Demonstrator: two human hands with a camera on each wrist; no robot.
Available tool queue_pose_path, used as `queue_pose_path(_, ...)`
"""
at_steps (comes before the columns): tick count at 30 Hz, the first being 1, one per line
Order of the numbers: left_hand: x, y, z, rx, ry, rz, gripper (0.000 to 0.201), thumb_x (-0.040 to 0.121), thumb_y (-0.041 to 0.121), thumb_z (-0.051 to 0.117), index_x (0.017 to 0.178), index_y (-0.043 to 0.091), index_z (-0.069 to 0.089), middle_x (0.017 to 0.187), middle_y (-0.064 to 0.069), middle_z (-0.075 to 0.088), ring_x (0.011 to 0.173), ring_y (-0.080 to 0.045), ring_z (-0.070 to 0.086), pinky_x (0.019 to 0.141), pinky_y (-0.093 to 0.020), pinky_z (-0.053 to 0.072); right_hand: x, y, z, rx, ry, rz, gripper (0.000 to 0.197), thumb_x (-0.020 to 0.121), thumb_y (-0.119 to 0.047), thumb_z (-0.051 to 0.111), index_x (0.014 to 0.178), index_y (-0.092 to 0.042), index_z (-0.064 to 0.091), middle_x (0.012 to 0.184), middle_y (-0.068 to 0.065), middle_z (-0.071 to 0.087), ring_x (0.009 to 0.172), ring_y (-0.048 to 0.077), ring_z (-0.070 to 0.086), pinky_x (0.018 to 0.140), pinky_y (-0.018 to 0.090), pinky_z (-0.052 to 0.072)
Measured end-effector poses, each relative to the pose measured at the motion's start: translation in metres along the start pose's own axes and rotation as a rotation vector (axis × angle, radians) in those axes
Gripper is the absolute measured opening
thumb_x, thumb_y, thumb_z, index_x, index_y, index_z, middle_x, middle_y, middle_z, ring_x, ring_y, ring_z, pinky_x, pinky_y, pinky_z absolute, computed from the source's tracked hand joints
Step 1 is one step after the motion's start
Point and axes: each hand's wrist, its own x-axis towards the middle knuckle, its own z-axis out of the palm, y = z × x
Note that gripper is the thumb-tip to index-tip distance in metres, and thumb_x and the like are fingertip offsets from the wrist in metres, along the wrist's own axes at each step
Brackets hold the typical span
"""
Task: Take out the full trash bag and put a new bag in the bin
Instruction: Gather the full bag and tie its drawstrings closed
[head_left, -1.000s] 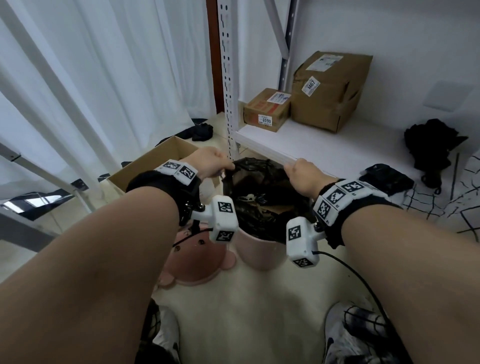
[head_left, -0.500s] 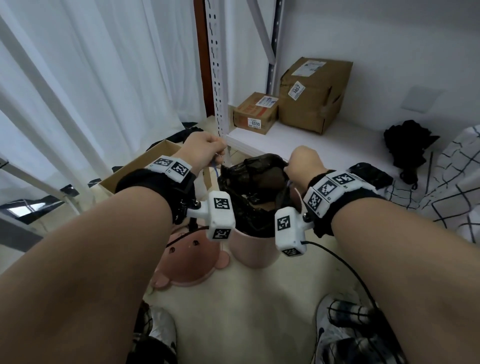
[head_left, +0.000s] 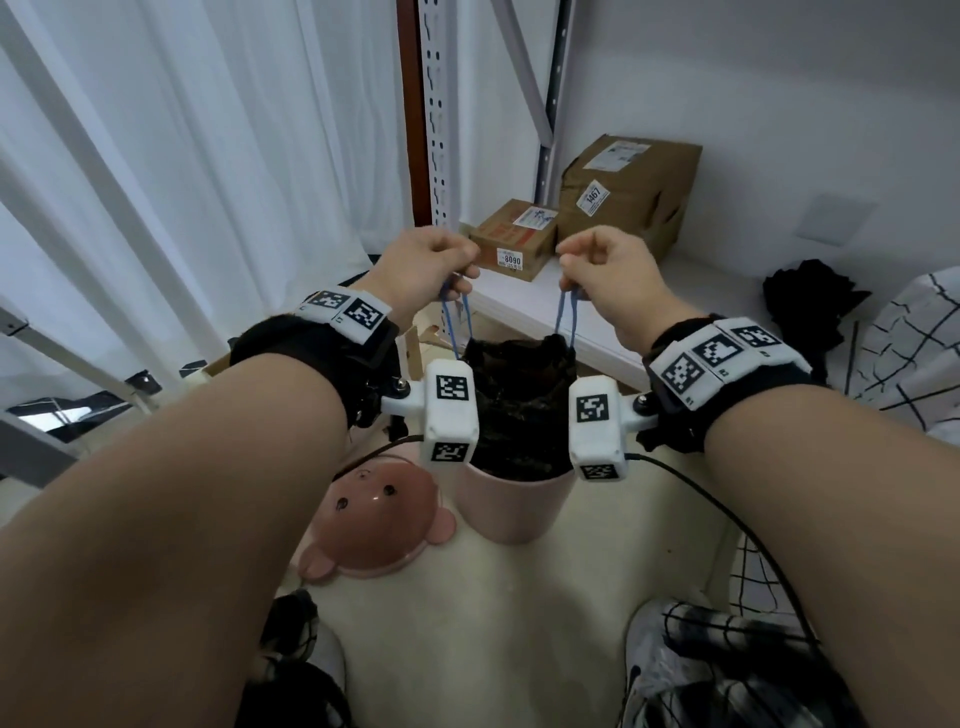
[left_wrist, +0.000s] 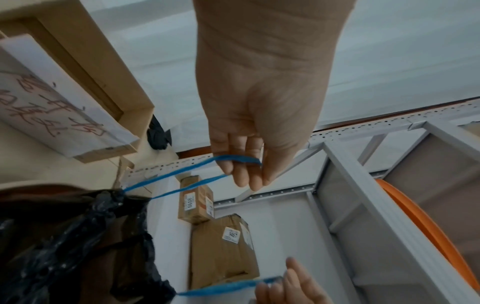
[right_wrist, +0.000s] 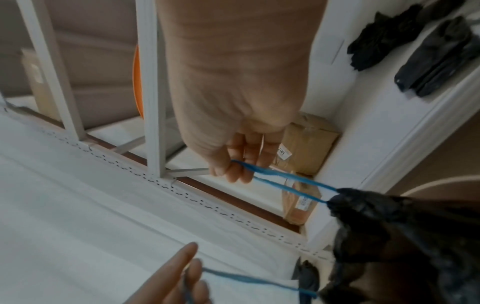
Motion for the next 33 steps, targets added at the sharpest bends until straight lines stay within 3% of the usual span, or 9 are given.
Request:
queue_pose_path(5, -0.002, 0.003, 0.004, 0.029, -0.085, -0.018, 0.014, 0.096, 0.008, 0.049, 0.088, 0.014, 0.059, 0.083, -0.005, 0.063, 0.066, -0.01, 0.061, 0.061, -0.018, 0.053, 0.0, -0.004, 0.007, -0.018, -0.129, 0.046, 0.013, 0.091, 0.0, 0.053, 0.097, -0.009, 0.061, 0.076, 0.004, 0.061, 0.067, 0.01, 0.059, 0.057, 0.013, 0.049)
queue_pose_path(12, -0.002, 0.032, 0.004, 0.001, -0.149, 0.162, 0.017, 0.095, 0.007, 0.05, 0.107, 0.008, 0.061, 0.086, 0.0, 0.07, 0.075, -0.007, 0.065, 0.069, -0.015, 0.054, 0.011, -0.028, 0.01, 0.114, -0.129, -0.128, 0.02, 0.087, 0.002, 0.058, 0.101, -0.01, 0.064, 0.081, -0.001, 0.064, 0.074, 0.003, 0.063, 0.068, 0.013, 0.049)
queue_pose_path(15, -0.002, 0.025, 0.008, 0.027, -0.124, 0.109, 0.016, 0.094, 0.003, 0.049, 0.095, 0.012, 0.063, 0.085, -0.001, 0.067, 0.072, -0.009, 0.062, 0.069, -0.019, 0.052, 0.008, -0.022, 0.011, 0.118, -0.115, -0.129, 0.019, 0.086, 0.005, 0.059, 0.103, -0.002, 0.063, 0.082, 0.001, 0.063, 0.063, -0.008, 0.062, 0.061, 0.007, 0.047)
queue_pose_path(18, -0.003, 0.028, 0.009, -0.044, -0.074, 0.154, 0.015, 0.092, 0.004, 0.053, 0.091, 0.014, 0.065, 0.084, -0.003, 0.067, 0.072, -0.008, 0.063, 0.069, -0.017, 0.054, 0.01, -0.02, 0.008, 0.143, -0.104, -0.154, 0.018, 0.085, 0.004, 0.061, 0.095, -0.011, 0.064, 0.079, 0.0, 0.064, 0.069, -0.002, 0.063, 0.066, 0.012, 0.049)
queue_pose_path(21, -0.003, 0.027, 0.01, -0.014, -0.082, 0.16, 0.02, 0.089, 0.008, 0.061, 0.109, 0.011, 0.064, 0.089, -0.004, 0.068, 0.081, -0.011, 0.064, 0.073, -0.019, 0.053, 0.012, -0.021, 0.007, 0.146, -0.102, -0.204, 0.021, 0.086, 0.005, 0.059, 0.092, -0.014, 0.062, 0.075, -0.002, 0.063, 0.07, 0.002, 0.064, 0.073, 0.018, 0.051)
queue_pose_path(25, 0.001, 0.007, 0.018, 0.135, -0.287, 0.09, 0.04, 0.086, 0.017, 0.066, 0.124, 0.022, 0.057, 0.114, 0.0, 0.062, 0.085, -0.013, 0.063, 0.079, -0.025, 0.053, 0.012, -0.018, 0.014, 0.139, -0.135, -0.236, 0.02, 0.085, 0.005, 0.058, 0.097, -0.011, 0.062, 0.075, -0.002, 0.064, 0.076, 0.008, 0.065, 0.075, 0.021, 0.052)
queue_pose_path(28, 0.011, -0.004, 0.026, 0.052, -0.33, 0.071, 0.025, 0.087, 0.013, 0.064, 0.112, 0.011, 0.062, 0.096, -0.005, 0.061, 0.069, -0.007, 0.059, 0.065, -0.016, 0.051, 0.013, -0.014, 0.02, 0.169, -0.144, -0.235, 0.02, 0.083, 0.004, 0.062, 0.095, -0.012, 0.06, 0.075, 0.001, 0.06, 0.075, 0.015, 0.061, 0.073, 0.024, 0.053)
queue_pose_path(31, 0.023, -0.013, 0.032, 0.034, -0.298, 0.069, 0.008, 0.088, 0.001, 0.056, 0.094, 0.003, 0.062, 0.076, -0.008, 0.056, 0.054, -0.004, 0.052, 0.054, -0.013, 0.046, 0.01, -0.005, 0.03, 0.149, -0.084, -0.192, 0.031, 0.079, -0.007, 0.07, 0.098, -0.02, 0.05, 0.077, -0.002, 0.048, 0.069, 0.007, 0.047, 0.066, 0.014, 0.045)
queue_pose_path(33, 0.032, -0.02, 0.031, -0.004, -0.187, 0.05, 0.013, 0.093, 0.003, 0.049, 0.093, -0.001, 0.061, 0.072, -0.008, 0.055, 0.056, -0.007, 0.052, 0.053, -0.014, 0.047, 0.011, 0.011, 0.04, 0.143, -0.115, -0.078, 0.048, 0.079, -0.026, 0.073, 0.115, -0.022, 0.042, 0.093, 0.0, 0.047, 0.086, 0.008, 0.048, 0.08, 0.014, 0.042)
